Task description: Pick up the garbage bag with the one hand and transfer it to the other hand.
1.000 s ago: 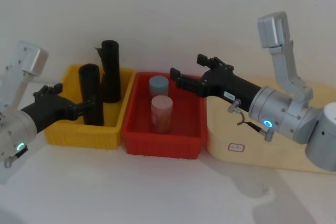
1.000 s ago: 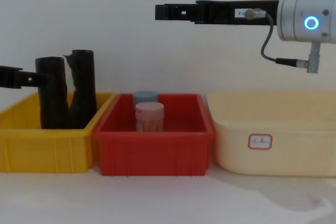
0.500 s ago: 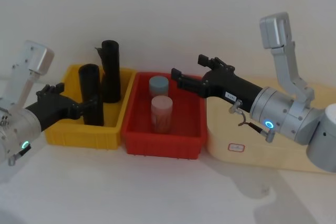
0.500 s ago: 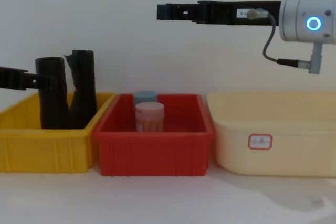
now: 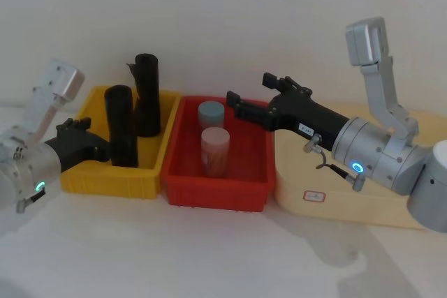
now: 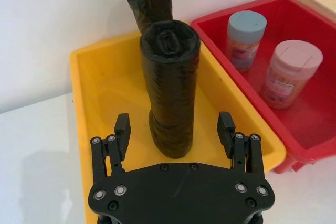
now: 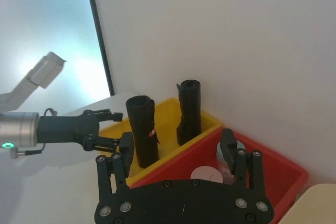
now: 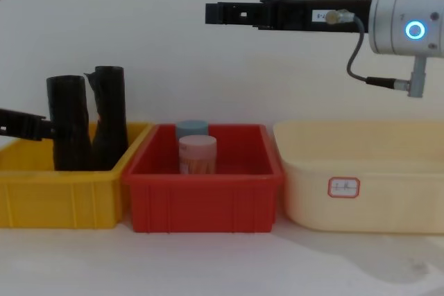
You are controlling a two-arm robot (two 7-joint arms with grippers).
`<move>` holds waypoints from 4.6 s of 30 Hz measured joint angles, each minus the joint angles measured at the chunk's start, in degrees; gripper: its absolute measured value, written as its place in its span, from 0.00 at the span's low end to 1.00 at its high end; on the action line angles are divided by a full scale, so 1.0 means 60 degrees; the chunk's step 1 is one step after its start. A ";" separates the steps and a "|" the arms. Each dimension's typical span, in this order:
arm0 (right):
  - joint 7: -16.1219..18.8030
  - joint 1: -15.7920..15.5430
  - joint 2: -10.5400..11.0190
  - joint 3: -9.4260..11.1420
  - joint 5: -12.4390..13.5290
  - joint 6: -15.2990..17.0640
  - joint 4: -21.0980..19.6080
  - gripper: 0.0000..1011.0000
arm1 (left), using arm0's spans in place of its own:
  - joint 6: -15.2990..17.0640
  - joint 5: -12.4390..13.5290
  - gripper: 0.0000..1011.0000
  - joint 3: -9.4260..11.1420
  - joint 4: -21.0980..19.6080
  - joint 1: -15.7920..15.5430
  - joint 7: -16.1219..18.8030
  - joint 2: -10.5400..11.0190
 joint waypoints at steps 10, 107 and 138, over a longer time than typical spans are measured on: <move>-0.0021 0.0034 0.0028 -0.0121 0.0030 -0.0078 -0.0042 0.99 | -0.0290 0.0275 0.99 0.0399 0.1217 -0.0791 -0.0503 -0.0098; 0.0410 0.1662 -0.0618 -0.1207 0.0897 0.0189 0.3092 0.99 | -0.4117 0.0236 0.39 0.0440 0.4138 -0.1566 -0.2224 -0.0834; 0.1230 0.3960 -0.2389 -0.2220 0.0001 -0.0365 0.8038 0.99 | -0.4124 0.0237 0.39 0.0440 0.4136 -0.1567 -0.2223 -0.0834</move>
